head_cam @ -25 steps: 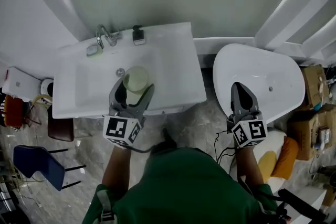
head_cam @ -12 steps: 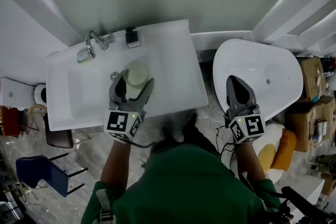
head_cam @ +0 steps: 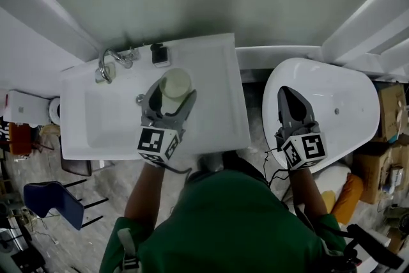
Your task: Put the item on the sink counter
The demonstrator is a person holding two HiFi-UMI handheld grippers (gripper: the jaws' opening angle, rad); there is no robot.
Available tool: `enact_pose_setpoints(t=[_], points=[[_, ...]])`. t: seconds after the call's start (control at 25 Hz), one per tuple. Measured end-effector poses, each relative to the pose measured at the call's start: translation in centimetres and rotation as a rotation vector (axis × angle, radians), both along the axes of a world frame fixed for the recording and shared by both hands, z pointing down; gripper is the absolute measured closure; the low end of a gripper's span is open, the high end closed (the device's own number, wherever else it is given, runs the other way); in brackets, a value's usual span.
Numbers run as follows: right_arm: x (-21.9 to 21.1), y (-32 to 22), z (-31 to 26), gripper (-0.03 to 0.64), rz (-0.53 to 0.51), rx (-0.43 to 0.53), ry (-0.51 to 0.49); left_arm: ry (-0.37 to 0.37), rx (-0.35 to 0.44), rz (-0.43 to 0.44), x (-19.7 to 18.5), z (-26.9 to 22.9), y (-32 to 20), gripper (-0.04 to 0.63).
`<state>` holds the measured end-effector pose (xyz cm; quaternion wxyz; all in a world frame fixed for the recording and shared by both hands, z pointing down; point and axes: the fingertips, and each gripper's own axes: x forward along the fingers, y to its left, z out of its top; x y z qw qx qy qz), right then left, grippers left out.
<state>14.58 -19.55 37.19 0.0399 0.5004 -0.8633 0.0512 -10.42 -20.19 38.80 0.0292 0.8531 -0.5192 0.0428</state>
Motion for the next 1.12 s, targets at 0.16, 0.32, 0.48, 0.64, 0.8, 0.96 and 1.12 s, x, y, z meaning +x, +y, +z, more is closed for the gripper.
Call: enact_pose_setpoints(t=[0.16, 0.32, 0.48, 0.64, 0.8, 0.96, 1.12], points=[[1.4, -4.0, 0.8, 0.620, -0.036, -0.007, -0.012, -0.014, -0.006, -0.017, 2.0, 1.5, -4.0, 0.233], [2.5, -6.5, 2.0, 0.620, -0.068, -0.020, -0.001, -0.047, -0.026, -0.026, 3.6, 3.9, -7.6, 0.233], [3.9, -8.4, 2.8, 0.620, -0.069, -0.038, 0.021, -0.058, -0.047, -0.025, 4.5, 6.2, -10.7, 0.235], [4.8, -10.0, 4.2, 0.620, -0.059, -0.066, 0.030, -0.068, -0.066, -0.015, 5.0, 8.5, -13.7, 0.233], [5.1, -11.2, 5.7, 0.620, -0.064, -0.098, 0.047, -0.066, -0.089, -0.009, 5.3, 11.1, -16.7, 0.234], [5.4, -12.3, 7.2, 0.620, -0.060, -0.123, 0.065, -0.077, -0.121, -0.005, 5.3, 14.7, -19.3, 0.235], [5.8, -13.3, 8.2, 0.620, -0.049, -0.150, 0.081, -0.092, -0.150, 0.009, 5.8, 17.7, -21.3, 0.235]])
